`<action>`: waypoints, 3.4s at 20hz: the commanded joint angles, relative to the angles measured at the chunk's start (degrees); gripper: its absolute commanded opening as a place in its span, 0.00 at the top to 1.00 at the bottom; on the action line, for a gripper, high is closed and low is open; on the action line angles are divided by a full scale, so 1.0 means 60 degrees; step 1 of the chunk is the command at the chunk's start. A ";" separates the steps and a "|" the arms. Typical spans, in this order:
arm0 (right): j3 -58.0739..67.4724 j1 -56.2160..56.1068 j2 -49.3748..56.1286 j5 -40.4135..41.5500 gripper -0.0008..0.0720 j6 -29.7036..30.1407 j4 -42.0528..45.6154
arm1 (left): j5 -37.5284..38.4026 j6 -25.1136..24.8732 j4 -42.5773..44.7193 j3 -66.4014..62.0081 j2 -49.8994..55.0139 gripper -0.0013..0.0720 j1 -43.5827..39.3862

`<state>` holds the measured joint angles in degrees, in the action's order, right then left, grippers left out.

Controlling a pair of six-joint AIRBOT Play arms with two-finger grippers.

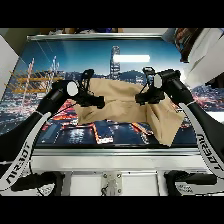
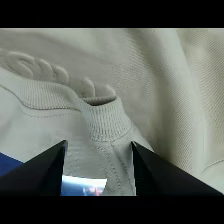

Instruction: Fold the clothes and pants, and hang the long-sleeved shirts on hangers.

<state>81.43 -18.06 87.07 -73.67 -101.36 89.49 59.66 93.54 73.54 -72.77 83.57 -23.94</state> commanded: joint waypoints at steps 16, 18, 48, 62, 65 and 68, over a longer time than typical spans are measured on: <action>-0.5490 -0.2259 -0.6750 -0.0805 0.93 -0.0812 0.0120 | 0.0499 -0.0550 -0.0004 0.4062 -0.3770 0.95 -0.1217; -0.6069 -0.2229 -0.7512 -0.0816 0.30 -0.1730 0.0051 | 0.0372 -0.0503 -0.0004 0.4710 -0.4390 0.44 -0.1494; -0.4335 -0.6470 -0.2175 -0.1479 0.01 -0.5982 0.2346 | -0.0368 0.1847 0.1982 0.4193 -0.5654 0.06 0.0237; -0.4346 -0.6357 -0.0525 -0.1271 0.01 -0.7391 0.2878 | -0.0186 0.1840 0.1978 0.4197 -0.5654 0.06 0.0229; -0.4360 -0.6196 -0.0397 -0.1268 0.01 -0.7552 0.2918 | -0.0189 0.1840 0.1978 0.4193 -0.5654 0.06 0.0229; -0.4521 -0.6087 -0.0368 -0.1264 0.01 -0.7548 0.2973 | -0.0197 0.1840 0.1978 0.4193 -0.5654 0.06 0.0229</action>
<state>54.92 -55.22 84.44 -81.23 -146.06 106.85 58.52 104.60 85.36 -47.57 49.69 -22.61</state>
